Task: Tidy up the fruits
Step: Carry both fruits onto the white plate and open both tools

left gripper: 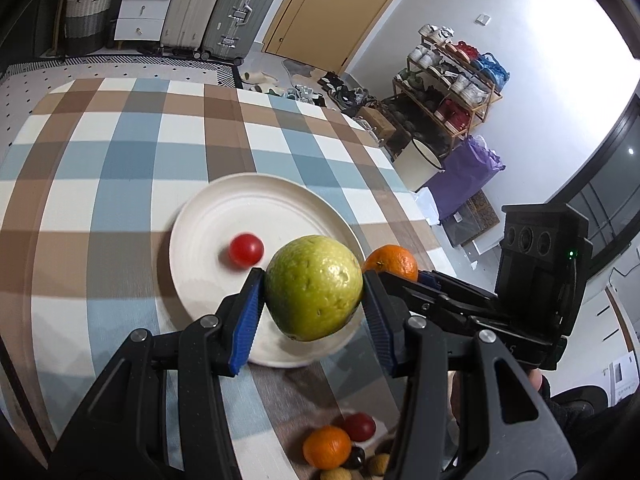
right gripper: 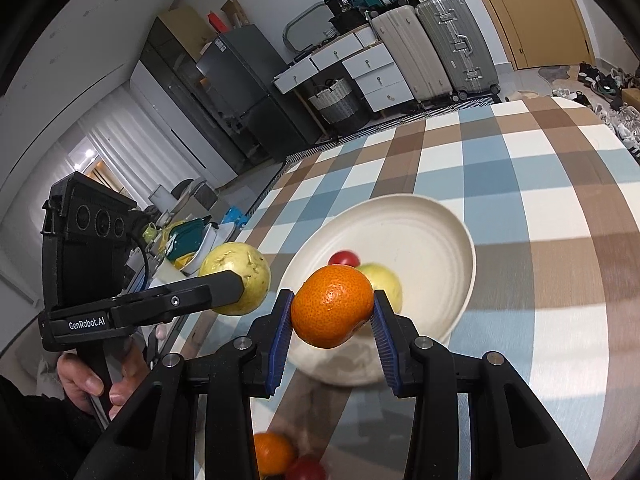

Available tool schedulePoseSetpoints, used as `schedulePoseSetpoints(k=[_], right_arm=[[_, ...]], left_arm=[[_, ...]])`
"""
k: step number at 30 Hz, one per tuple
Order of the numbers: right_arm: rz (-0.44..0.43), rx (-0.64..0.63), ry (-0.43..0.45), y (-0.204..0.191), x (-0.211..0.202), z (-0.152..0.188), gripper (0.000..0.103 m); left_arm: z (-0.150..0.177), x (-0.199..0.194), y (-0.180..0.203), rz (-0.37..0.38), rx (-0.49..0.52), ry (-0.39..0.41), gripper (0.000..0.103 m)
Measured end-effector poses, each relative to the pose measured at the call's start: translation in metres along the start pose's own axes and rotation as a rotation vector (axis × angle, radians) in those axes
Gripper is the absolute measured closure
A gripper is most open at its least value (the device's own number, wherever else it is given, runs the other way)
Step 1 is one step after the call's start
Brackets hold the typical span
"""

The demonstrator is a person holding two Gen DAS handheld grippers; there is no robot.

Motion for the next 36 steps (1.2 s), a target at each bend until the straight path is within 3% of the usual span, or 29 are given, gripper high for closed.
schedulePoseSetpoints(k=[8,18,36], right_arm=[[0.015,0.003,-0.013,0.013,0.017,-0.034,0.064],[0.036,0.013,-0.045,0.030,0.042,-0.051,0.064],[0.123,0.006,-0.090,0.055,0.072,-0.055,0.062]], left_arm=[[-0.031,0.022,-0.009,-0.006,-0.006,-0.008,0.057],[-0.055,0.059,-0.025,-0.017,-0.022,-0.032,0.057],[-0.055,0.111,-0.047,-0.025,-0.032,-0.113,0.057]])
Point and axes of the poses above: each gripper's, at about its wrist camera, not at the fingertips, and x roughly the way its jaws point, y to its right, z to its underside, the point moved 10 cm from there along x, roughly the way its jaws point, and after that the axes turned 4 degrees about x, right-handed, at the moved point
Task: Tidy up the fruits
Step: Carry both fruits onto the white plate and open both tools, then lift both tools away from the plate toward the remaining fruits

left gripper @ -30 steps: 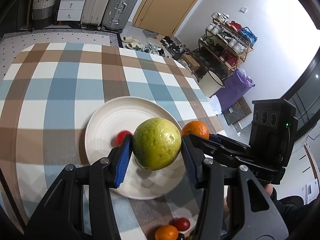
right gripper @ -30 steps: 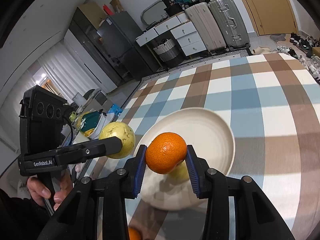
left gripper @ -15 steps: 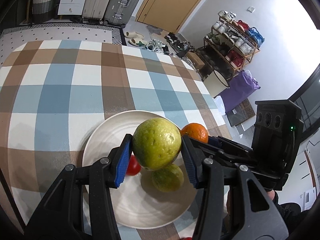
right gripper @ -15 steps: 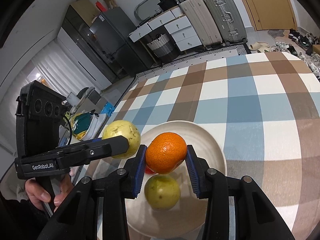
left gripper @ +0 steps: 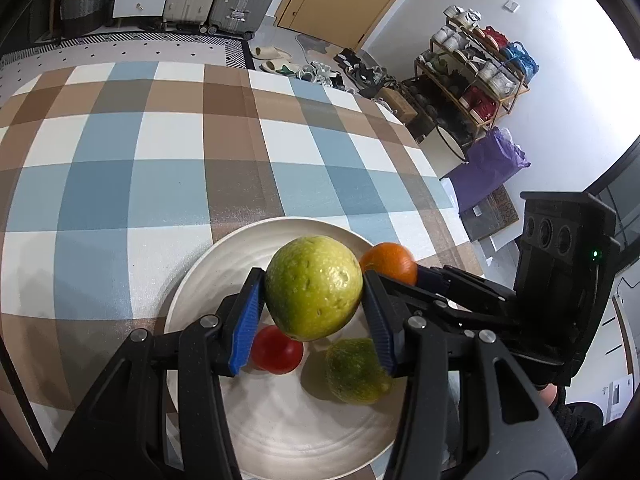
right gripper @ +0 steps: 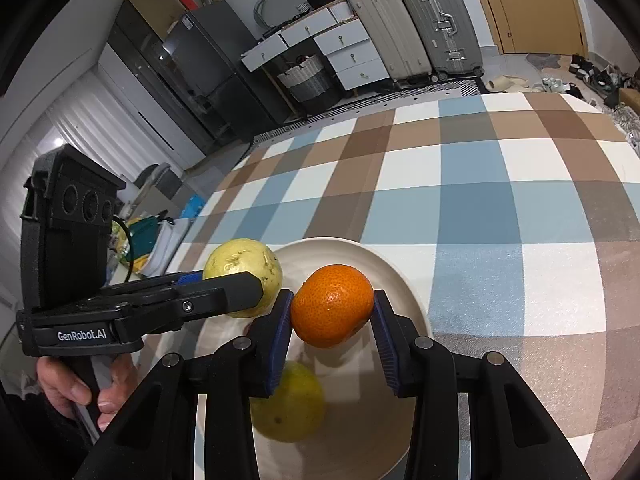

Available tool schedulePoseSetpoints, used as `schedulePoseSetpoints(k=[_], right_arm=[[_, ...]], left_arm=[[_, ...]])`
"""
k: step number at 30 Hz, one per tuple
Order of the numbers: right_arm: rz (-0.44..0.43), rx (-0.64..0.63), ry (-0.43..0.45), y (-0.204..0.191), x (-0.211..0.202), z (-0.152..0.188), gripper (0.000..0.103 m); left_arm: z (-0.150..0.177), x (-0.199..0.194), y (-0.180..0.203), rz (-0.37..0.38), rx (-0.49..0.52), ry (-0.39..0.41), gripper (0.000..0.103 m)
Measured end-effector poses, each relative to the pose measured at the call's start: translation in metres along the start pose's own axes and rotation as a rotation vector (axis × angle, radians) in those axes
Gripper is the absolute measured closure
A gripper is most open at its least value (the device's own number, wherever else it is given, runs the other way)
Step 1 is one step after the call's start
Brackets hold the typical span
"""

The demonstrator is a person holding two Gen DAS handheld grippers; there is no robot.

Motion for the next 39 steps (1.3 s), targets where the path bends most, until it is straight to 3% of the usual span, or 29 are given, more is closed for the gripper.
schedulePoseSetpoints(k=[3,9,19,39], right_arm=[[0.013,0.004,0.008,0.002,-0.001,-0.001,0.051],[0.020,-0.036,0.053,-0.006,-0.018,-0.005,0.047],[0.023,-0.028,0.108,-0.011,-0.050,0.000,0.042],[0.014,-0.062,0.198,-0.047,-0.114,0.032,0.030]], left_arm=[[0.002,0.002,-0.001,0.006,-0.014,-0.012,0.057],[-0.004,-0.008,0.004,-0.047,0.027,0.017,0.057],[0.006,-0.041,0.013,-0.060,0.026,0.041,0.057],[0.066,-0.116,0.043,-0.119,0.064,0.101,0.055]])
Point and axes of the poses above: each gripper's, at about its wrist camera, not at the fingertips, and x roughly the way its jaws point, y to its right, z to its underside, the point moved 10 cm from there along x, roughly the way its jaws point, and after that the axes turned 4 degrees about x, right-handed, at the moved point
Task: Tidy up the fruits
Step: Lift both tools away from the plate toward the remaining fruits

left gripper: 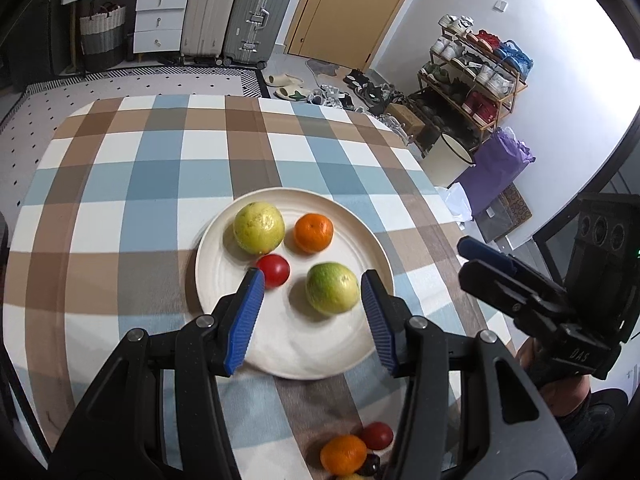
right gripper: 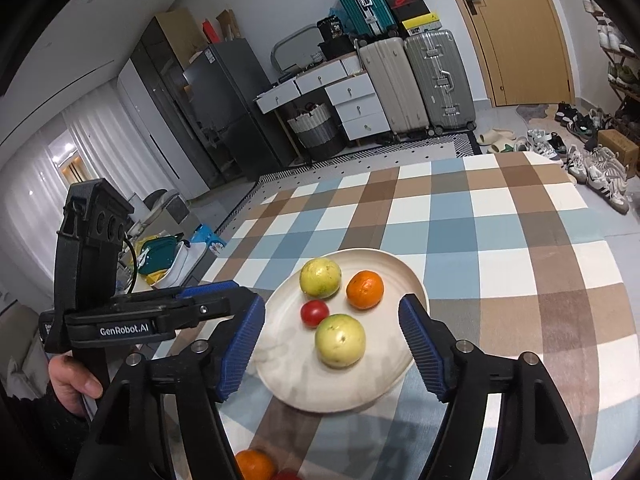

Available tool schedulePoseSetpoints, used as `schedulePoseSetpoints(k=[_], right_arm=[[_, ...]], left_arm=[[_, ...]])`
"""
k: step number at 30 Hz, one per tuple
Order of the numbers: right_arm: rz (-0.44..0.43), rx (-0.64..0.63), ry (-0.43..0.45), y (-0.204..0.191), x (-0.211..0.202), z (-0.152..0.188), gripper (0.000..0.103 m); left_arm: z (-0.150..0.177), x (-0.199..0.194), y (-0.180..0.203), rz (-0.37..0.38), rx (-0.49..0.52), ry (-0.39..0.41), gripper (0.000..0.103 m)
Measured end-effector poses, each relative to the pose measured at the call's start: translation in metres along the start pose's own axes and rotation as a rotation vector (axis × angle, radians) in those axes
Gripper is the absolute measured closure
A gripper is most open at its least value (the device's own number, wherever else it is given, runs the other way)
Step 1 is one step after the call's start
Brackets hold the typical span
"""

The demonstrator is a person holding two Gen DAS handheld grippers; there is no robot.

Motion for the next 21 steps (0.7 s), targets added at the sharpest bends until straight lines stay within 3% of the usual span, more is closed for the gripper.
schedulePoseSetpoints(k=[7,11,14,21], right_arm=[[-0.002,-0.036,0.025,-0.018,-0.023,0.013,0.029],[-0.003,-0.060,0.062,-0.028,-0.040,0.019,0.018],[-0.005,-0.069,0.077,-0.034,-0.050,0.024,0.018],[0.004,-0.093,0.085,-0.043,-0.067,0.044,0.009]], left_arm=[[0.025,-0.018,0.008,-0.022,0.005,0.001,0.043],[0.038,-0.029,0.013,-0.023,0.001,0.006,0.034],[0.046,-0.038,0.016,-0.011,-0.012,0.012,0.023],[0.070,-0.053,0.019,-0.028,-0.017,0.017,0.020]])
Point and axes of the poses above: each gripper's, at about its wrist camera, not at the fingertips, and x roughly the way its jaws point, y to its right, z to its underside, the point moved 10 cm from there along x, roughly the way its jaws point, and after that the axes turned 4 degrees about x, right-handed, at the moved point
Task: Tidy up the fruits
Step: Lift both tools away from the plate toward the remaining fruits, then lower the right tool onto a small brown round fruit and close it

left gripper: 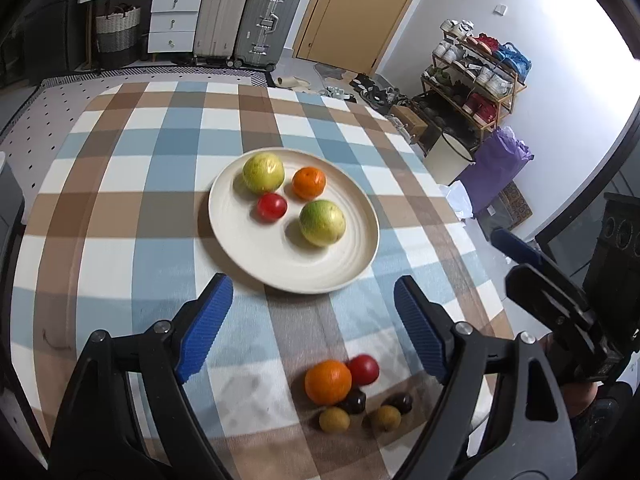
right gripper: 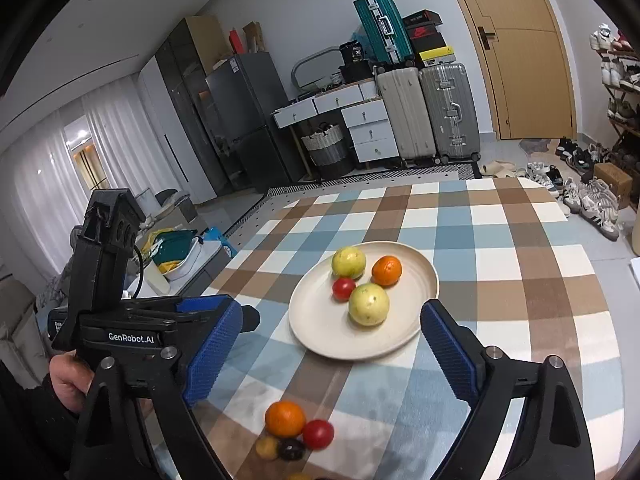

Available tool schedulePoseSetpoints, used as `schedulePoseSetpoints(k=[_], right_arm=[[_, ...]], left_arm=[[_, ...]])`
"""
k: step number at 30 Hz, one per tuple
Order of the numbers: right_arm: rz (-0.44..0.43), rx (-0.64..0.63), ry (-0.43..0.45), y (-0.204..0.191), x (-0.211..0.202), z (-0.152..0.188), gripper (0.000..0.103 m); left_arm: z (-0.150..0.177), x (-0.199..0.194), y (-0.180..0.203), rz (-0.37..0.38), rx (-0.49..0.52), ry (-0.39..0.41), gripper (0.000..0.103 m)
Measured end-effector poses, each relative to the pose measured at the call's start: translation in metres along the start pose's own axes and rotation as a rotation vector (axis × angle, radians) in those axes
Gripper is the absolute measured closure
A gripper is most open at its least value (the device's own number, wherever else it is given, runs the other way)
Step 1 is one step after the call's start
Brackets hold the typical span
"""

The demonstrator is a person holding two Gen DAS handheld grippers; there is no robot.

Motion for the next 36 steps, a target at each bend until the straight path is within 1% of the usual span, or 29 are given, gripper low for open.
schedulePoseSetpoints(k=[4,7,9,15,23,28,36], right_arm=[[0.002,-0.004,-0.001,-0.005,-0.009,0.012,0.007],[0.003,-0.004,-0.003,-0.008,-0.014,0.022,0.005],[0.007,-0.002,-0.005,-0.008,-0.018,0.028,0.002],[0.014,0.004,-0.024,-0.009,-0.025,0.047,0.002],[0.021,0.004,-0.053,-0.010,-0.031,0.076,0.002],[0.032,-0.009,-0.095,-0.012,-0.029,0.102,0.002],[0.028,0.005,-0.150,-0.013,-0.022,0.135,0.002]], left_arm=[[0.017,-0.002,0.001,-0.003,-0.002,-0.008,0.019],[0.030,-0.004,0.001,-0.006,-0.008,-0.013,0.015],[0.039,-0.004,0.001,-0.004,-0.014,-0.018,0.012],[0.060,-0.007,-0.001,-0.007,-0.033,-0.015,0.004],[0.088,-0.006,-0.005,-0.015,-0.045,-0.036,0.001],[0.100,-0.006,-0.011,-0.016,-0.066,-0.033,0.001],[0.121,-0.004,-0.015,-0.018,-0.069,-0.054,0.001]])
Point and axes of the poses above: each gripper's, at about its wrist camera, not at the fingertips, and x roughly the way its jaws point, y to its right, z to its underside, the point moved 10 cm from there along x, roughly the way its jaws point, and after that the axes turned 4 degrees about x, right-handed, at the moved point
